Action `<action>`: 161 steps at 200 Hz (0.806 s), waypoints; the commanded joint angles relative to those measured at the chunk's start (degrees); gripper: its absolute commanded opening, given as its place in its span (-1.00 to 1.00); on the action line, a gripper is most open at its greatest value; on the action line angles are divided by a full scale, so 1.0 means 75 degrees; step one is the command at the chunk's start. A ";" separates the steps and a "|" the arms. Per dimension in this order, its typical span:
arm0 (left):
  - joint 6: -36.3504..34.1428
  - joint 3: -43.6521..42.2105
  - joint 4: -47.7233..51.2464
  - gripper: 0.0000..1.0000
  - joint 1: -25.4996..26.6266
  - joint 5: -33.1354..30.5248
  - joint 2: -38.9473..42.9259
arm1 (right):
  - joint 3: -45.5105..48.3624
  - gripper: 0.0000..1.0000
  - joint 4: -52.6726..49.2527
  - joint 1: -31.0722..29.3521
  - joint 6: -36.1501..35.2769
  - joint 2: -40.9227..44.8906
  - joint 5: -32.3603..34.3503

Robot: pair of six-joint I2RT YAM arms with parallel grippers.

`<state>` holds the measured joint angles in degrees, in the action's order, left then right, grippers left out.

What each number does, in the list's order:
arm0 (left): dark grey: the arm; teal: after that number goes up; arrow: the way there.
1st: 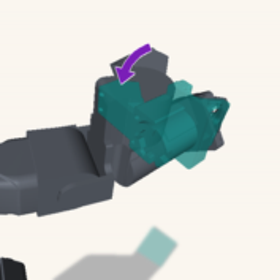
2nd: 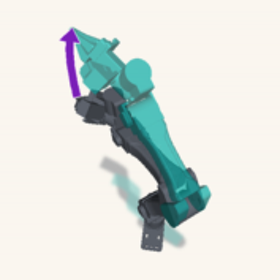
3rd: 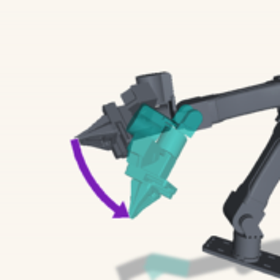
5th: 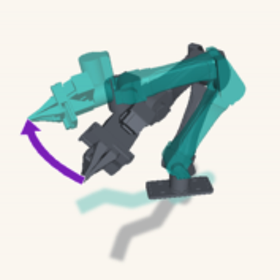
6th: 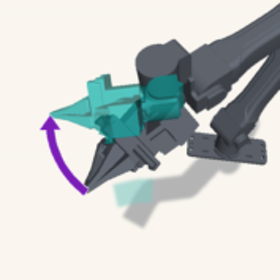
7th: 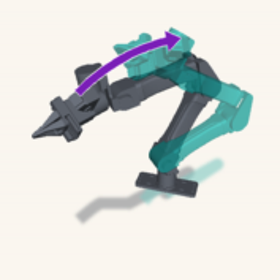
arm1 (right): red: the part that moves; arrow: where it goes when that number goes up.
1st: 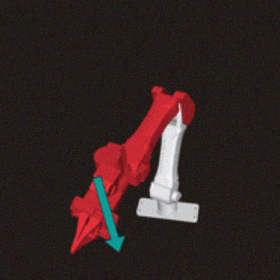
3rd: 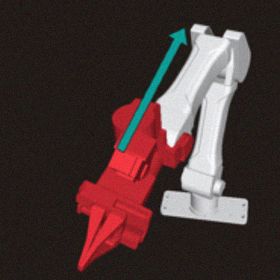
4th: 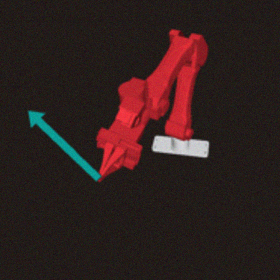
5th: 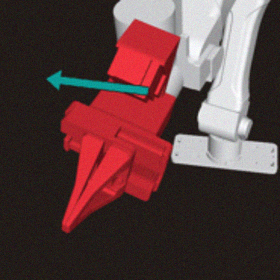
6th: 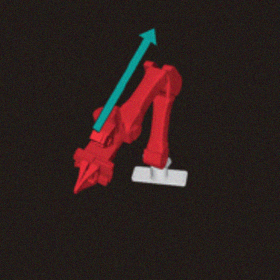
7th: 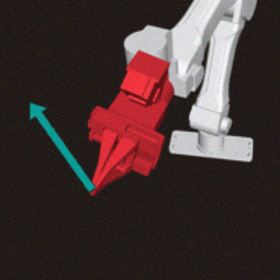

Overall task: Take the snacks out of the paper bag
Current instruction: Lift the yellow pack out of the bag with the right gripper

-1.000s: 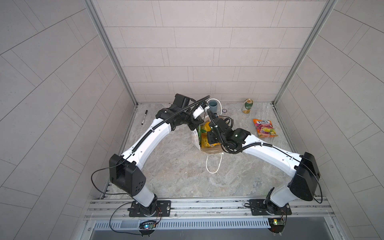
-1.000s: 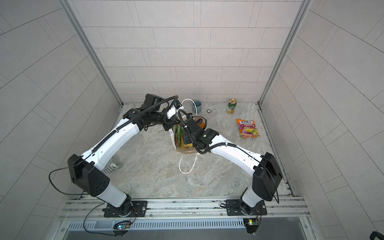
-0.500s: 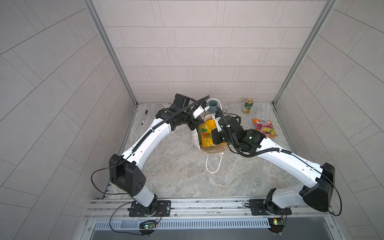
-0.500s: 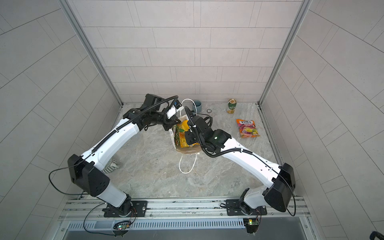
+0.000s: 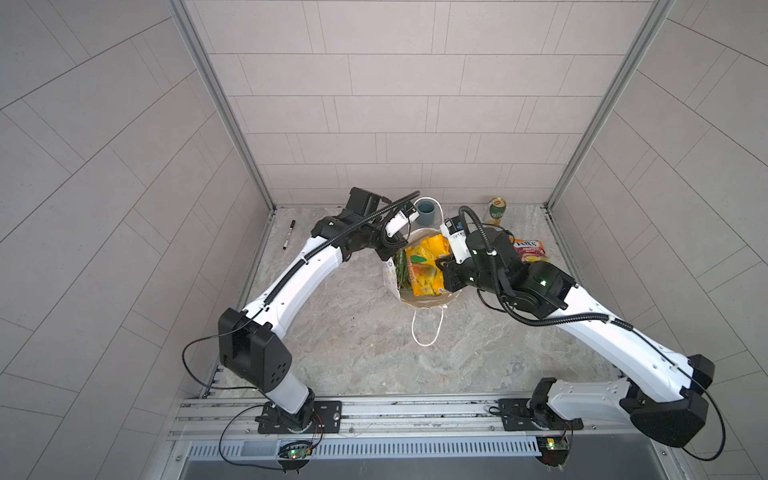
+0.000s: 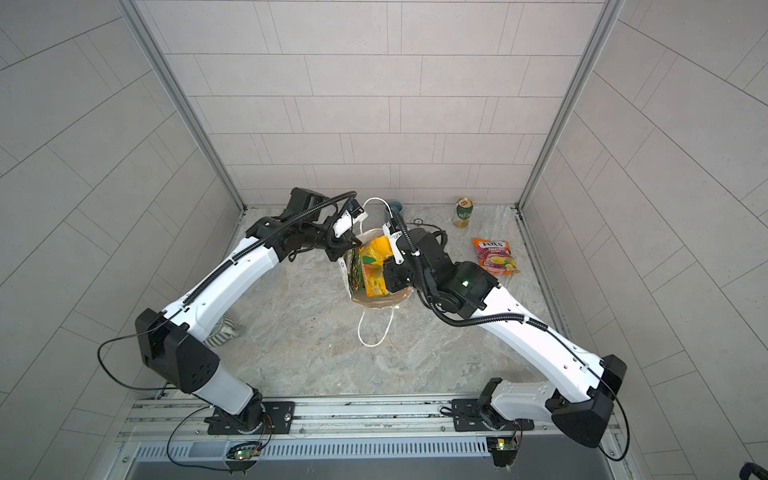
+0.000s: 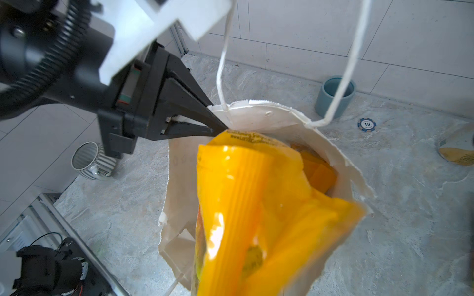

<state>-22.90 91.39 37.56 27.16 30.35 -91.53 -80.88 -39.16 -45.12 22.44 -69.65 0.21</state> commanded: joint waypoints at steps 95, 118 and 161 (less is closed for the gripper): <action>0.0022 0.0272 -0.0335 -1.00 0.0117 0.0256 0.0220 | -0.2785 -1.00 -0.1862 0.1716 -0.0765 0.1132 -0.0925; 0.0018 0.0271 -0.0332 -1.00 0.0117 0.0243 0.0230 | -0.3089 -1.00 -0.1845 0.2265 -0.0683 0.1277 -0.0878; 0.0023 0.0271 -0.0333 -1.00 0.0120 0.0242 0.0242 | -0.2608 -1.00 -0.1438 0.3463 0.0362 0.1238 -0.0261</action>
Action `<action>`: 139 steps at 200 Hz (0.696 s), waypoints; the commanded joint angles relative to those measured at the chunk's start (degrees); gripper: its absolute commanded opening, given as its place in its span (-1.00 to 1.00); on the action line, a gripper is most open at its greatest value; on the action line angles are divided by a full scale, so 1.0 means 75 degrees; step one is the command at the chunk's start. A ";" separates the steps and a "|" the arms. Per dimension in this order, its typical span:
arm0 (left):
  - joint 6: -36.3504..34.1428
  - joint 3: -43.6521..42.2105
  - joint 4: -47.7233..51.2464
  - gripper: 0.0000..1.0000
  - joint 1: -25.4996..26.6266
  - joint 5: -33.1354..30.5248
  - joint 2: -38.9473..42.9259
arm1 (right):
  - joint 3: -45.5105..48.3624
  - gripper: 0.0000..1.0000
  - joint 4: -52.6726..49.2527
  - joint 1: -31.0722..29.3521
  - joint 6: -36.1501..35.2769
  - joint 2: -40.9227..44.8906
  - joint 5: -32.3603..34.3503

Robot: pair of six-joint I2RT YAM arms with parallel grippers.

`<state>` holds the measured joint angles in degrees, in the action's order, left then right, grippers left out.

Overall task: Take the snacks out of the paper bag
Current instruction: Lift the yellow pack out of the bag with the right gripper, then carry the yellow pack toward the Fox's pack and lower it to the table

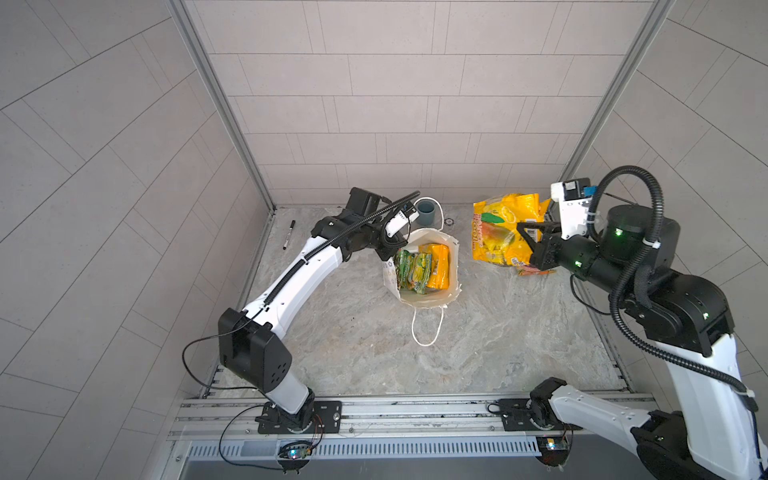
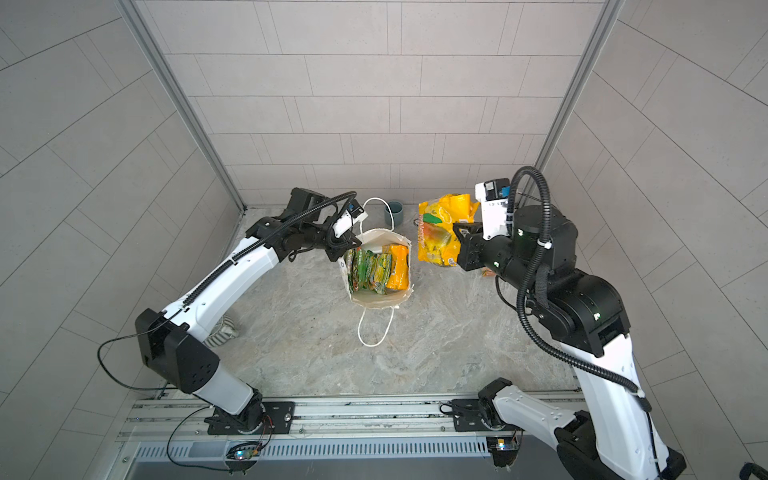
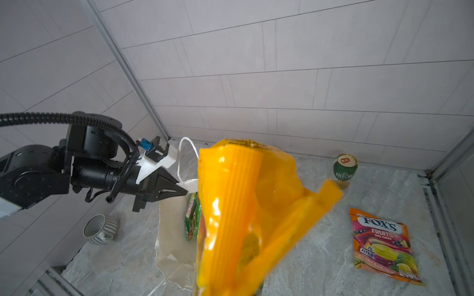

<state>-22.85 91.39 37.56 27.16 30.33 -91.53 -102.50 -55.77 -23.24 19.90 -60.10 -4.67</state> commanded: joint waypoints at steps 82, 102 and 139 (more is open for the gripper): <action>0.0078 0.0259 -0.0379 -1.00 0.0155 0.0201 0.0286 | 0.5116 -1.00 0.5449 0.2561 0.5593 -0.0058 0.0953; 0.0118 0.0237 -0.0415 -1.00 0.0163 0.0250 0.0285 | 0.6023 -1.00 0.6294 0.2561 0.6563 -0.0172 0.1564; 0.0117 0.0189 -0.0448 -1.00 0.0179 0.0220 0.0291 | 0.6644 -1.00 0.7112 0.2483 0.7626 -0.0525 0.2420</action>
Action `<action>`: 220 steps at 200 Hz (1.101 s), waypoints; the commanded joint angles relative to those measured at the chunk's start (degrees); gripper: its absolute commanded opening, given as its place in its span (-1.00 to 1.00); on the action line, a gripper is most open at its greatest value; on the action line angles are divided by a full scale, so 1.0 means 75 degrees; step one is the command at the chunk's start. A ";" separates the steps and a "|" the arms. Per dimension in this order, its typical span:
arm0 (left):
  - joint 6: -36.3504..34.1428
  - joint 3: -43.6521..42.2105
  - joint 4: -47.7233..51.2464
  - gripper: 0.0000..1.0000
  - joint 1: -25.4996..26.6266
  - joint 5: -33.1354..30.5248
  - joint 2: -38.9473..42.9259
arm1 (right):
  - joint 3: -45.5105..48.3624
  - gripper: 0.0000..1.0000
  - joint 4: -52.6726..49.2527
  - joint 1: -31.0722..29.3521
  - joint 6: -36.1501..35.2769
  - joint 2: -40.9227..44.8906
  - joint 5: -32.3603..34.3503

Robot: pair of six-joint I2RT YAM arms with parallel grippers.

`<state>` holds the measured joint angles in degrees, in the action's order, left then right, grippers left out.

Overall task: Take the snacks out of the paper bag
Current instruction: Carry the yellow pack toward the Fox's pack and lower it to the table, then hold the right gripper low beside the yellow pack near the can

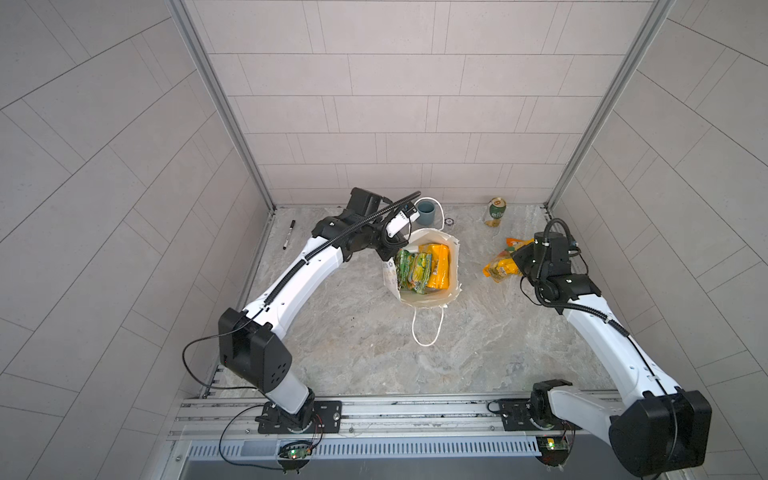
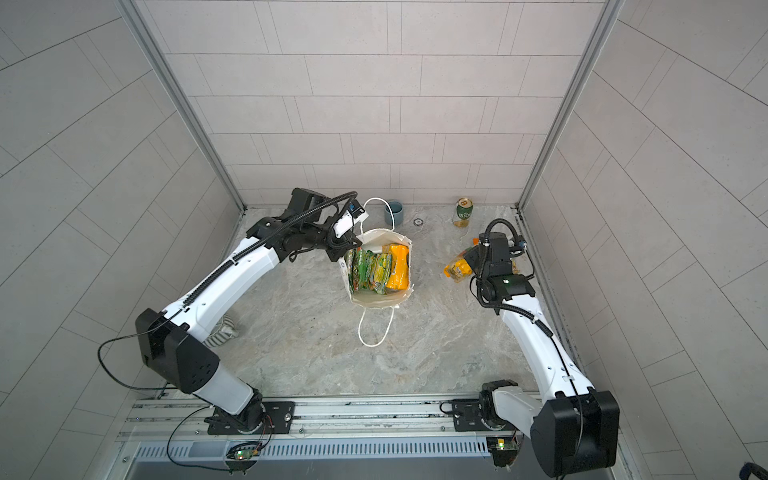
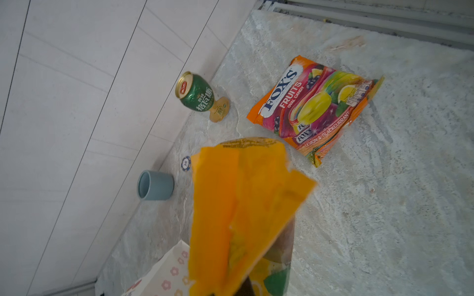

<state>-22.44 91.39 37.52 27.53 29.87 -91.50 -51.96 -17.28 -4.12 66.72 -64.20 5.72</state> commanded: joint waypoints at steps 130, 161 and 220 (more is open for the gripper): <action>0.0061 0.0177 -0.0455 -1.00 0.0126 0.0270 0.0239 | -0.0460 -1.00 0.3150 -0.0393 0.3125 -0.2398 0.1644; 0.0027 0.0144 -0.0448 -1.00 0.0126 0.0182 0.0281 | -0.0565 -1.00 0.3100 -0.0474 0.3386 -0.2849 0.1776; 0.0038 0.0142 -0.0444 -1.00 0.0137 0.0211 0.0283 | -0.0533 -1.00 0.3010 -0.0875 0.4120 -0.3365 0.2315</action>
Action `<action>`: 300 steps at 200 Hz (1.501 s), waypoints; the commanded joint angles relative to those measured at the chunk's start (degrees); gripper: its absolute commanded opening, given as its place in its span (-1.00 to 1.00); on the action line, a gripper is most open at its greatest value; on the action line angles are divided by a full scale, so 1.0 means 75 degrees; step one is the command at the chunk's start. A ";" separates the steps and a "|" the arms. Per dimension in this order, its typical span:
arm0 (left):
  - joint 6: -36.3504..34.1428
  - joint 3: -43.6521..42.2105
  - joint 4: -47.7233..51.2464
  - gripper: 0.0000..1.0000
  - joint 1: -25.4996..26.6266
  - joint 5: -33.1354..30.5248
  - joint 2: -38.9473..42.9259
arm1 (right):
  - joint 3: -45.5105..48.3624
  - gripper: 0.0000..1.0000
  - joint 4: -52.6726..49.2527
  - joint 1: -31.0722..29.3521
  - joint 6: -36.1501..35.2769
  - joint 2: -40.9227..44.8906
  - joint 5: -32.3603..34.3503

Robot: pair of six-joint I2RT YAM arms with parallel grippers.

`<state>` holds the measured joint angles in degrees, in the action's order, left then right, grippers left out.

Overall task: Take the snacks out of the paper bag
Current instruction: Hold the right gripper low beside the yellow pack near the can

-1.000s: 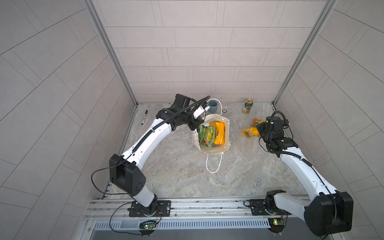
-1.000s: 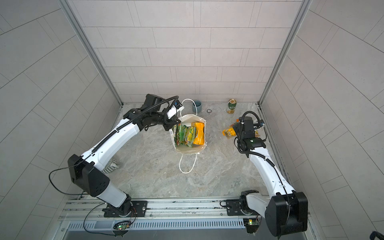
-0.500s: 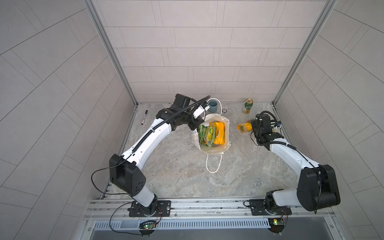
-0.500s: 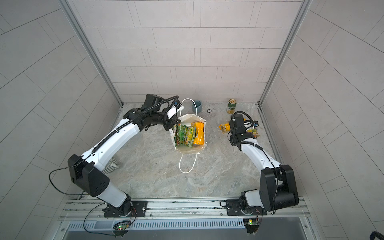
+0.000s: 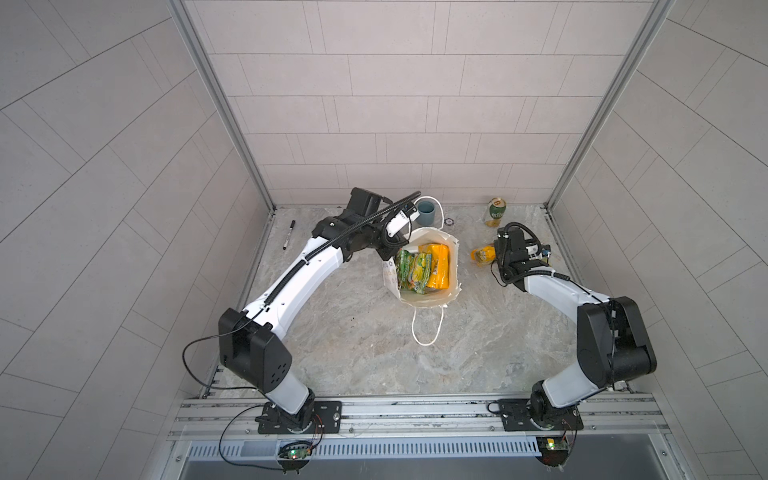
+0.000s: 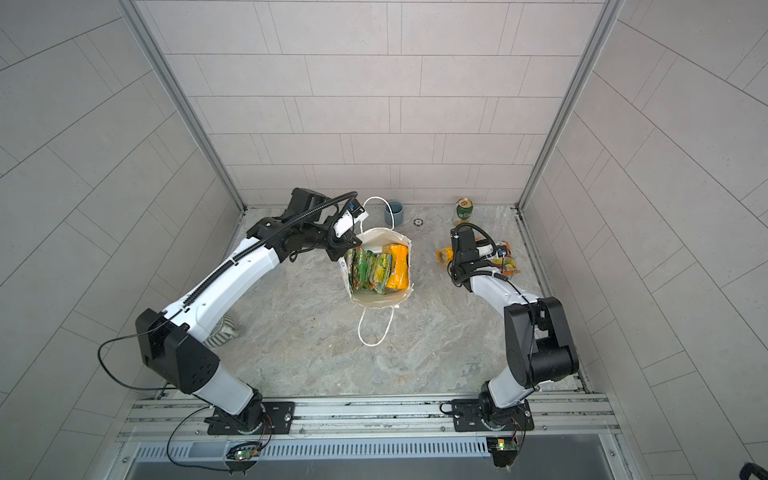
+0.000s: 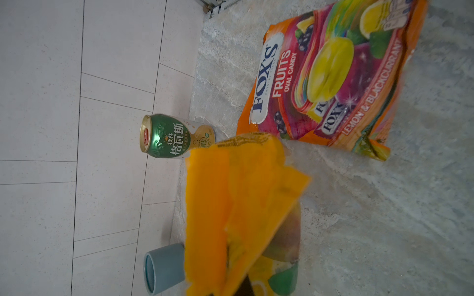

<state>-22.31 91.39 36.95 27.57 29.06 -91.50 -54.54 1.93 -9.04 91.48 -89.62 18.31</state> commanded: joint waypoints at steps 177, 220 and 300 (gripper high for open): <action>-0.0003 0.0107 -0.0345 -1.00 0.0156 0.0274 0.0283 | 0.0207 -1.00 -0.0265 0.0109 0.0944 0.0348 0.1604; -0.0014 0.0107 -0.0333 -1.00 0.0156 0.0261 0.0262 | 0.0190 -1.00 -0.0239 0.0219 0.0957 0.0314 0.1525; -0.0067 0.0089 -0.0311 -1.00 0.0157 0.0144 0.0296 | -0.0155 -1.00 -0.0003 0.0023 0.0964 -0.0152 0.1485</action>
<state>-22.46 91.39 36.84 27.90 28.34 -91.50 -53.21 -0.32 -8.34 96.42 -89.95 27.46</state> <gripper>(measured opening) 0.044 0.048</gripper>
